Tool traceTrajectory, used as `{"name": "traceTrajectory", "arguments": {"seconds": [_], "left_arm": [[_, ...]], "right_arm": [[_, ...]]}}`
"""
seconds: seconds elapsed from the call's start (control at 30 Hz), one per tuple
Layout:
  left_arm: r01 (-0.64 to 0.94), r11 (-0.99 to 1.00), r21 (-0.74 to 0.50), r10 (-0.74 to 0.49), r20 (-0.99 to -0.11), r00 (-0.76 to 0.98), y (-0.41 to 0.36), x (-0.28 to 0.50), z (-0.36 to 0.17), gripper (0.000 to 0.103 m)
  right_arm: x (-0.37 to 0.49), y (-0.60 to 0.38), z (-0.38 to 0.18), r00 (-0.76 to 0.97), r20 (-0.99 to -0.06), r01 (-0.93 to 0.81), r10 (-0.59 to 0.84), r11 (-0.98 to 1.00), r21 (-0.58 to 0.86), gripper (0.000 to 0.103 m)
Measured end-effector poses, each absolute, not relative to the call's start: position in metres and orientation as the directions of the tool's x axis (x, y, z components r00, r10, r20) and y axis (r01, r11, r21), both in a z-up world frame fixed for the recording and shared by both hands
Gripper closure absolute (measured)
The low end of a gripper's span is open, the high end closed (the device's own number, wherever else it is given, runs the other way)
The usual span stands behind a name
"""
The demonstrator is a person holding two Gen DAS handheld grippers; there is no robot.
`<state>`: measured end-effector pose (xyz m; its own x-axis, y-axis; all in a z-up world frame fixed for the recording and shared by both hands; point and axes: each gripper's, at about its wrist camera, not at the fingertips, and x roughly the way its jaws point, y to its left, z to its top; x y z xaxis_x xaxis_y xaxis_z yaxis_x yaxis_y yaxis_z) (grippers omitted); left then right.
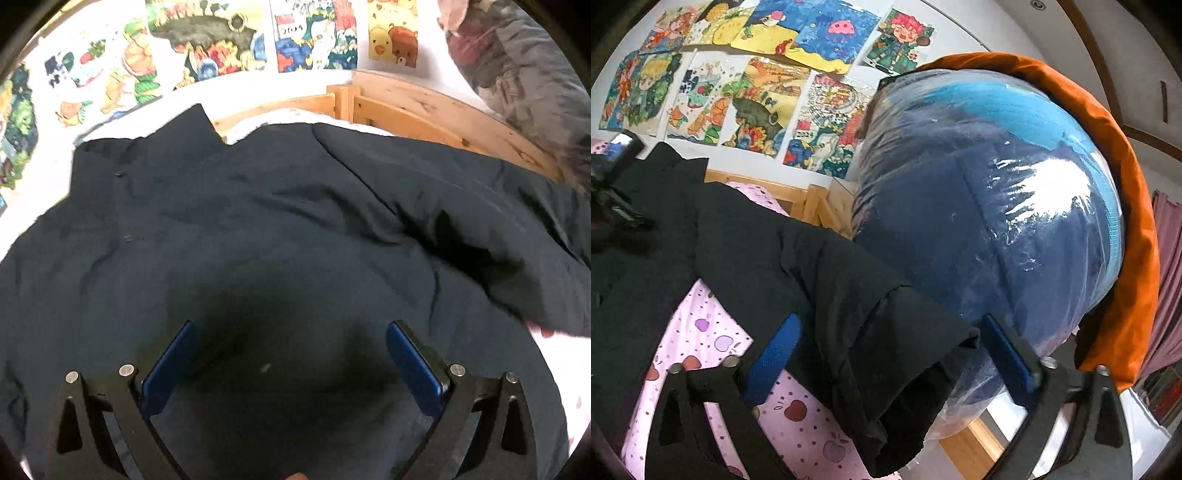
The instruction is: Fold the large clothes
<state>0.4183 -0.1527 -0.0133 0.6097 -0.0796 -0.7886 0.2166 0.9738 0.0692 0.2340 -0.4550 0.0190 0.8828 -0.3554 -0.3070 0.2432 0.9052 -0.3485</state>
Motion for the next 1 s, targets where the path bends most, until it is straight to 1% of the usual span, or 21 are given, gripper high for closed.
{"name": "traceTrajectory", "arguments": {"seconds": [0.07, 0.13, 0.17, 0.2, 0.23, 0.27, 0.33, 0.43, 0.53, 0.6, 0.67, 0.77, 0.87, 1.0], "left_arm": [[0.196, 0.979, 0.058, -0.073, -0.796, 0.601, -0.158, 0.429, -0.021, 0.000], [0.183, 0.982, 0.055, -0.064, -0.808, 0.586, -0.163, 0.440, -0.031, 0.000], [0.180, 0.982, 0.059, -0.056, -0.817, 0.573, -0.166, 0.445, -0.037, 0.000], [0.179, 0.982, 0.061, -0.053, -0.821, 0.568, -0.167, 0.448, -0.040, 0.000], [0.179, 0.982, 0.066, -0.047, -0.827, 0.560, -0.169, 0.451, -0.044, 0.000], [0.181, 0.981, 0.067, -0.045, -0.832, 0.553, -0.169, 0.451, -0.047, 0.000], [0.182, 0.982, 0.051, -0.058, -0.834, 0.548, -0.167, 0.450, -0.049, 0.000], [0.179, 0.984, 0.027, -0.074, -0.842, 0.534, -0.155, 0.445, -0.047, 0.000], [0.158, 0.987, 0.004, -0.081, -0.844, 0.530, -0.139, 0.434, -0.038, 0.000], [0.150, 0.988, -0.031, -0.107, -0.845, 0.525, -0.121, 0.422, -0.029, 0.000], [0.157, 0.986, -0.048, -0.126, -0.837, 0.533, -0.101, 0.406, -0.015, 0.000], [0.190, 0.981, -0.030, -0.133, -0.819, 0.558, -0.074, 0.376, 0.004, 0.000], [0.223, 0.975, -0.017, -0.146, -0.802, 0.579, -0.048, 0.346, 0.017, 0.000], [0.270, 0.963, 0.006, -0.162, -0.786, 0.597, -0.003, 0.306, 0.029, 0.000]], "right_arm": [[0.234, -0.453, 0.017, 0.883, -0.314, 0.225, -0.349, 0.902, -0.369, 0.027], [0.233, -0.450, 0.018, 0.881, -0.320, 0.210, -0.347, 0.895, -0.392, 0.044], [0.233, -0.447, 0.018, 0.881, -0.330, 0.195, -0.340, 0.895, -0.401, 0.050], [0.232, -0.445, 0.020, 0.880, -0.345, 0.174, -0.326, 0.898, -0.404, 0.062], [0.229, -0.443, 0.020, 0.878, -0.365, 0.150, -0.310, 0.902, -0.405, 0.070], [0.231, -0.440, 0.020, 0.875, -0.388, 0.121, -0.291, 0.906, -0.407, 0.073], [0.229, -0.433, 0.023, 0.879, -0.403, 0.082, -0.255, 0.913, -0.399, 0.083], [0.227, -0.419, 0.032, 0.890, -0.422, 0.021, -0.174, 0.939, -0.343, 0.088], [0.228, -0.406, 0.044, 0.899, -0.430, -0.038, -0.079, 0.966, -0.257, 0.091], [0.230, -0.394, 0.054, 0.903, -0.429, -0.091, 0.003, 0.979, -0.185, 0.092], [0.235, -0.381, 0.060, 0.904, -0.423, -0.127, 0.056, 0.982, -0.143, 0.092], [0.247, -0.358, 0.074, 0.898, -0.416, -0.196, 0.143, 0.977, -0.086, 0.092], [0.266, -0.324, 0.091, 0.871, -0.429, -0.285, 0.241, 0.958, -0.039, 0.092], [0.293, -0.263, 0.106, 0.819, -0.470, -0.395, 0.329, 0.917, -0.047, 0.092]]}}
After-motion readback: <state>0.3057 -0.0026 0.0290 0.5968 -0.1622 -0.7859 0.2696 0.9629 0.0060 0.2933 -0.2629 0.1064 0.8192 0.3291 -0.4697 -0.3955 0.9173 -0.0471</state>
